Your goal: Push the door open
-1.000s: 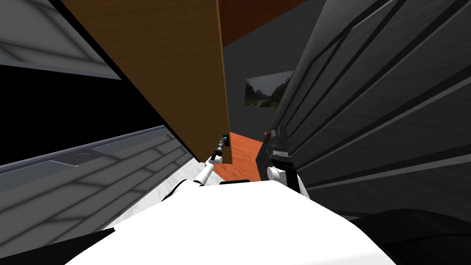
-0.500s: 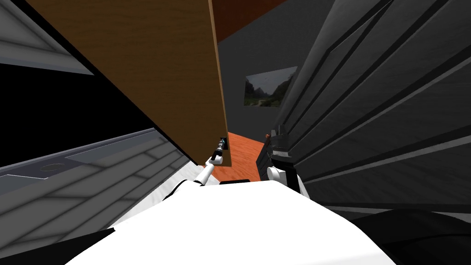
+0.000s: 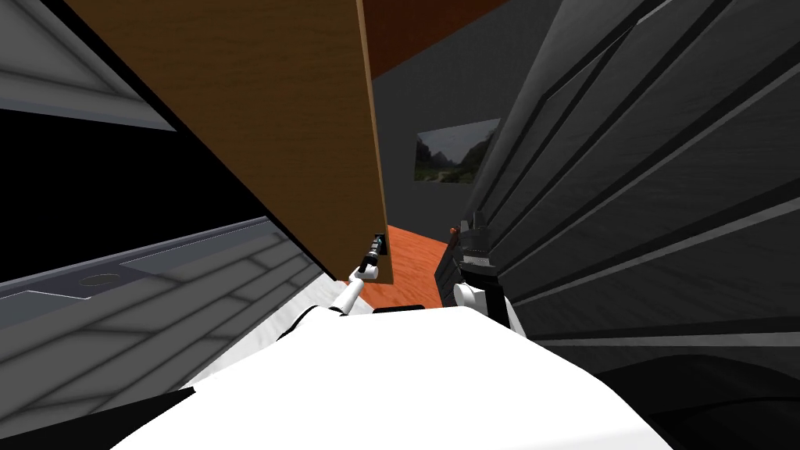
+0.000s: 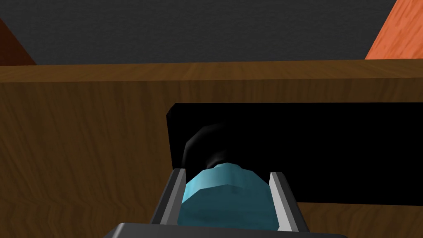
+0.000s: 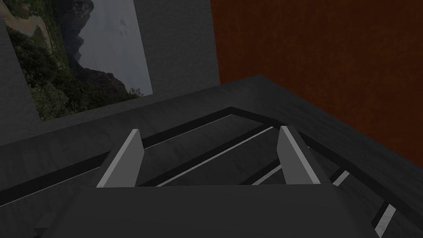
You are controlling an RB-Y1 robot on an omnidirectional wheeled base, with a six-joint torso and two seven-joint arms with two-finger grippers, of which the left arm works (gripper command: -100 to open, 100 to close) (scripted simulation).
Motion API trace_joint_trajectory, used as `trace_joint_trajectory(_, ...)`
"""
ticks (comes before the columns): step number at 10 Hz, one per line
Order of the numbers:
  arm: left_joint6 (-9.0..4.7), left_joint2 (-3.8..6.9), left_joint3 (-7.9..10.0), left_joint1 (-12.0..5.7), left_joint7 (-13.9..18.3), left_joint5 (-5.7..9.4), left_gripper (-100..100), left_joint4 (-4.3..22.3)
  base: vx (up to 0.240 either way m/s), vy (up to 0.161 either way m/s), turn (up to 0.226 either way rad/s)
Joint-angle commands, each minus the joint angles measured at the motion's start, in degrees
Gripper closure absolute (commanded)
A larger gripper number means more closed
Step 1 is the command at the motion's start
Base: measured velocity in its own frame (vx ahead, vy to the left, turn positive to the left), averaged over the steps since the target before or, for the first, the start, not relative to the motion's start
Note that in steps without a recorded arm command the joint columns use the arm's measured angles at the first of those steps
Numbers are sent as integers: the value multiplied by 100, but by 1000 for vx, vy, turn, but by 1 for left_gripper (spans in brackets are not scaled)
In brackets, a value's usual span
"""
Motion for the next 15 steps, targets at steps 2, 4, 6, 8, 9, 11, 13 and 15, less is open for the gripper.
trace_joint_trajectory(2, -66, 61, 111, -56, -184, 148, 100, 79, 131, 2, 20)
trace_joint_trajectory(4, -125, 96, 209, -106, -346, 278, 100, 148, 178, -28, 17)
trace_joint_trajectory(6, -125, 96, 209, -106, -346, 278, 100, 148, 121, 7, 25)
trace_joint_trajectory(8, -196, 123, 329, -167, -545, 438, 100, 233, 89, 14, 80)
trace_joint_trajectory(9, -236, 131, 395, -201, -655, 526, 100, 280, 199, 28, 113)
trace_joint_trajectory(11, -149, 122, 354, -168, -646, 467, -100, 209, -130, -50, 90)
trace_joint_trajectory(13, -111, 22, 364, -180, -710, 469, -100, 209, -236, -67, 70)
trace_joint_trajectory(15, -66, -219, 376, -194, -787, 471, -100, 208, -237, -68, 90)
